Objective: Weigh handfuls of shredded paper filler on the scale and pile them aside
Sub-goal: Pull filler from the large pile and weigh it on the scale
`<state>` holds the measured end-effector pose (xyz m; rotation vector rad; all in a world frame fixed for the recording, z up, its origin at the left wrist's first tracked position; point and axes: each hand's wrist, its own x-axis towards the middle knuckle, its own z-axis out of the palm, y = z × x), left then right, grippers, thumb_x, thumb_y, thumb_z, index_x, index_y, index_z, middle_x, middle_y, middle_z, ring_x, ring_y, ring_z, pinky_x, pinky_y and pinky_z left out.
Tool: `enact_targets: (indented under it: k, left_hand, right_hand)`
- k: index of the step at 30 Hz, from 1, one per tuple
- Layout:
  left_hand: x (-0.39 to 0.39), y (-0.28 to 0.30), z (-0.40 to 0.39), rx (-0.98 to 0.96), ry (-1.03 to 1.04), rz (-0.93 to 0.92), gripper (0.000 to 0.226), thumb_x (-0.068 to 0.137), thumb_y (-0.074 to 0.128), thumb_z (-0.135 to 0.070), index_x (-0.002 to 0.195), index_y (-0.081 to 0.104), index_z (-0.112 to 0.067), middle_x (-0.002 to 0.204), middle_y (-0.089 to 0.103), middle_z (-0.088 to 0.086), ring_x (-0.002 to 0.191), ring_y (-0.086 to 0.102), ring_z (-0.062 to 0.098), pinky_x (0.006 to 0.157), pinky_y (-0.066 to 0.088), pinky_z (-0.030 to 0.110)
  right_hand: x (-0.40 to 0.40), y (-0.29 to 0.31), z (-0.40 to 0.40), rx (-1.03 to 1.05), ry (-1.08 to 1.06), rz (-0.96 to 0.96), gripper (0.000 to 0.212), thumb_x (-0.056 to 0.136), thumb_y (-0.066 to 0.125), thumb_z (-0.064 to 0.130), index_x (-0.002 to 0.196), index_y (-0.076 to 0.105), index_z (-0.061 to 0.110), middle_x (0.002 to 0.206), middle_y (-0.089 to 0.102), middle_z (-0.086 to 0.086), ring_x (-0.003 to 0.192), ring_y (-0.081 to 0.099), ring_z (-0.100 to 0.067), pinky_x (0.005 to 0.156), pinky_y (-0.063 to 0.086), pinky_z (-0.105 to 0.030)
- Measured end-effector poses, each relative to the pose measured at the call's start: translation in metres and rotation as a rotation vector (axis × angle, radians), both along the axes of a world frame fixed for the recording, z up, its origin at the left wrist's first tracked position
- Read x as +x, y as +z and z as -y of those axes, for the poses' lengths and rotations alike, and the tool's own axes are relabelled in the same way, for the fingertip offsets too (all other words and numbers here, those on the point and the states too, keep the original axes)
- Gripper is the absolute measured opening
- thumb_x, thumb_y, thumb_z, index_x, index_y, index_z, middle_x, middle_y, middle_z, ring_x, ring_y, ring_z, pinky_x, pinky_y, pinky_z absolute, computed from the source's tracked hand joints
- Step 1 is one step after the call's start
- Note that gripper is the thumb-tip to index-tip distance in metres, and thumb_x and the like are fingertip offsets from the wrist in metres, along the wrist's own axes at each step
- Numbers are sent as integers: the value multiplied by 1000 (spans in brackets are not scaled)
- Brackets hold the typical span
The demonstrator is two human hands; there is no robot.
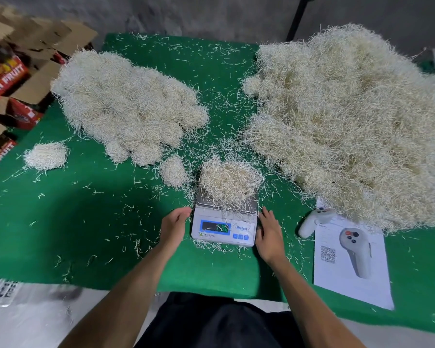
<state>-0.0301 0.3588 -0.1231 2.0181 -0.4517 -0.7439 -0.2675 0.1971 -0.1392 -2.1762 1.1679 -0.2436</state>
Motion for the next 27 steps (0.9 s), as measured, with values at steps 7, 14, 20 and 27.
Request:
enact_targets:
  k: [7, 14, 20, 27]
  left_hand:
    - [1, -4, 2, 4, 3, 0, 28, 104, 51, -20, 123, 69, -9, 118, 71, 0, 107, 66, 12, 80, 44, 12]
    - [4, 19, 29, -93, -30, 29, 21, 105, 47, -12, 86, 56, -13, 79, 54, 11, 70, 49, 13, 59, 36, 25]
    - [-6, 67, 99, -79, -50, 125, 42, 107, 34, -49, 122, 53, -14, 123, 57, 18, 100, 57, 20, 83, 52, 40]
    - [-11, 109, 140, -70, -48, -174, 137, 50, 68, -95, 159, 14, -32, 167, 18, 7, 148, 29, 31, 112, 30, 47]
  right_hand:
    - [0, 0, -1, -13, -12, -19, 56, 103, 47, 7, 157, 39, 18, 168, 25, -1, 158, 13, -21, 129, 11, -46]
    - [13, 17, 26, 47, -153, 6, 30, 106, 48, 15, 124, 70, 7, 128, 69, -9, 116, 62, -27, 107, 47, -42]
    - [67, 94, 46, 171, -298, 521, 43, 104, 46, 54, 131, 60, 24, 94, 67, 11, 75, 67, -1, 66, 58, -22]
    - [109, 124, 63, 490, -146, 632, 36, 104, 55, 40, 78, 58, 15, 57, 48, 6, 51, 38, -12, 52, 35, -29]
